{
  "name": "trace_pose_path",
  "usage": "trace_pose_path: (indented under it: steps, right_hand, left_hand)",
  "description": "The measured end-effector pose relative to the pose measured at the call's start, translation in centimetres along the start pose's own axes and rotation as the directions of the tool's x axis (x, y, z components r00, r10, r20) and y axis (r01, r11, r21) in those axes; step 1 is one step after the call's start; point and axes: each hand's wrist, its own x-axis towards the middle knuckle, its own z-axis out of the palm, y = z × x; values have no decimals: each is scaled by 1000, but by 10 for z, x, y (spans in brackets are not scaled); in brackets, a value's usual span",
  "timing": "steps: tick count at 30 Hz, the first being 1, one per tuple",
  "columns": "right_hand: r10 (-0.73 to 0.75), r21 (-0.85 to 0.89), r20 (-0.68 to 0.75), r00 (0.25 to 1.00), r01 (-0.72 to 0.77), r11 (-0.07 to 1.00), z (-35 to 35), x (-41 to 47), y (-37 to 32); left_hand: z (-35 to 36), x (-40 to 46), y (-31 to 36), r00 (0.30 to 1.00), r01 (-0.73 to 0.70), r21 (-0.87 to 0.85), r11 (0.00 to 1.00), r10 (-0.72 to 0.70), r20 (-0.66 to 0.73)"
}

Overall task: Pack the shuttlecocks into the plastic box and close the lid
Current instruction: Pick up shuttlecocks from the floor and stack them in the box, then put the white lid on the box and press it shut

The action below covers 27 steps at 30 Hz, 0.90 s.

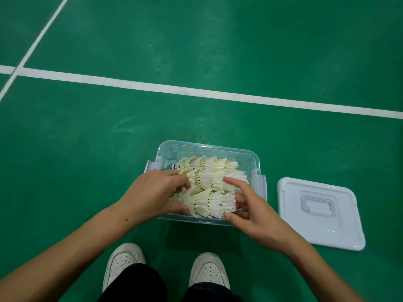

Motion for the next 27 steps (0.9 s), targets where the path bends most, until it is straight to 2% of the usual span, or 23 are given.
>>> trace_pose_path:
  steps: [3, 5, 7, 12, 17, 21, 27]
  right_hand:
    - [-24, 58, 2, 1000, 23, 998, -7, -10, -3]
    - [-35, -27, -8, 999, 34, 999, -12, -16, -6]
    - [-51, -83, -34, 998, 48, 995, -18, -21, -11]
    - [-118, -26, -175, 977, 115, 993, -39, -17, -16]
    - [-146, -6, -361, 921, 154, 988, -73, -13, 1]
    - [-118, -41, -483, 867, 113, 993, -113, -27, 32]
    - [19, -50, -599, 800, -61, 997, -174, -68, 104]
  left_hand:
    - [-9, -7, -1, 997, -4, -70, 998, 10, 81]
    - [-10, -13, -2, 998, -6, -95, 995, 11, 54]
    - [-11, -19, -4, 1000, 5, -177, 984, -10, -29]
    - [-15, -19, 7, 942, 17, -432, 902, -159, -296]
    - [-14, 15, 49, 898, -34, -502, 864, -195, -395]
    - [-1, 61, 100, 912, -89, -509, 856, -136, -388]
    - [43, 118, 174, 956, -132, -522, 843, -31, -293]
